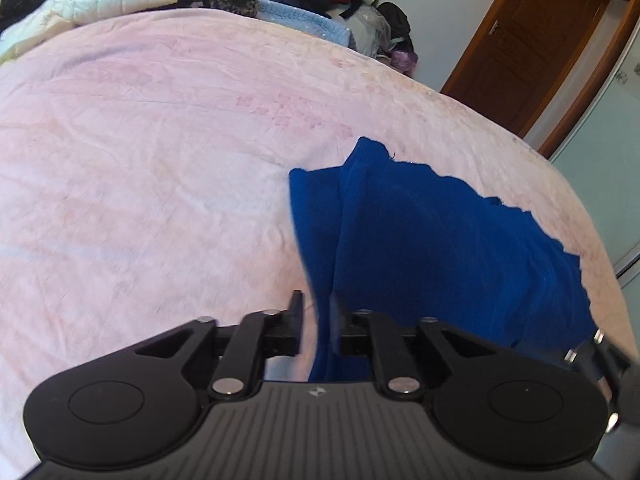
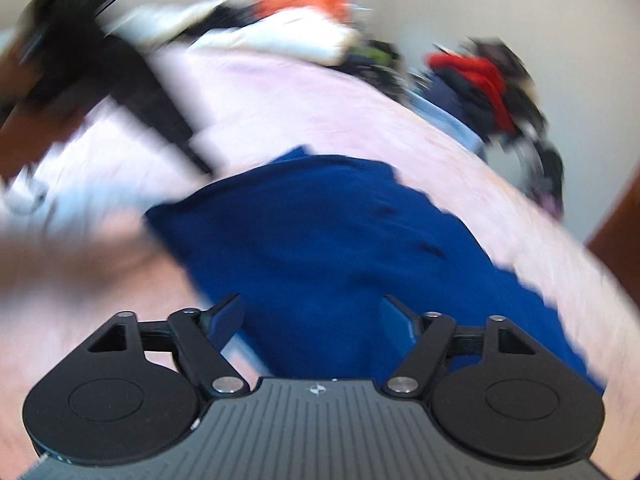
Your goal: Fold small clothes
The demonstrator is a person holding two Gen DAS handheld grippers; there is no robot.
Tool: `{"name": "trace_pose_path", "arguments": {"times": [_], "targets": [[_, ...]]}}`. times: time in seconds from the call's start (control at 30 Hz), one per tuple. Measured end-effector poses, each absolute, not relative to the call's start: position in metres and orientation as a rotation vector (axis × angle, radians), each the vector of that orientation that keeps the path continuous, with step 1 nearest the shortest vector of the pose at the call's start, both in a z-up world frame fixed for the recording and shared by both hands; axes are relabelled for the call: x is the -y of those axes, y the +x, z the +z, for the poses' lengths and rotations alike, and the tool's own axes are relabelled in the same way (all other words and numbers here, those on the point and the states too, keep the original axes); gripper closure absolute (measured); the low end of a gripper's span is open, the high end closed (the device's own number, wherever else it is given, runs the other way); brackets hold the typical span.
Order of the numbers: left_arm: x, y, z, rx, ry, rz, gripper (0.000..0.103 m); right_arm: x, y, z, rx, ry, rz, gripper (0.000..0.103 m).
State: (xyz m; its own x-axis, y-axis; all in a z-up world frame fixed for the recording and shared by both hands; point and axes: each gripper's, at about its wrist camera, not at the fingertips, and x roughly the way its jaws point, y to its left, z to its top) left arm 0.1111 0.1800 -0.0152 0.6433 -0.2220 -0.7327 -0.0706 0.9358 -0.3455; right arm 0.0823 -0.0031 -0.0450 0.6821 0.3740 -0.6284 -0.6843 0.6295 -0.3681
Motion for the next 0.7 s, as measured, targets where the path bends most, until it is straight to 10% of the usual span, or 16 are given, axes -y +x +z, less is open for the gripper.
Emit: {"name": "trace_pose_path", "arguments": {"times": [0.1, 0.7], "targets": [[-0.193, 0.125, -0.018, -0.847, -0.482, -0.110, 0.020, -0.026, 0.064, -0.058, -0.484, -0.777, 0.652, 0.028], [-0.207, 0.223, -0.063, -0.827, -0.780, -0.384, 0.020, -0.066, 0.053, -0.081, -0.298, -0.876, 0.443, 0.028]]}}
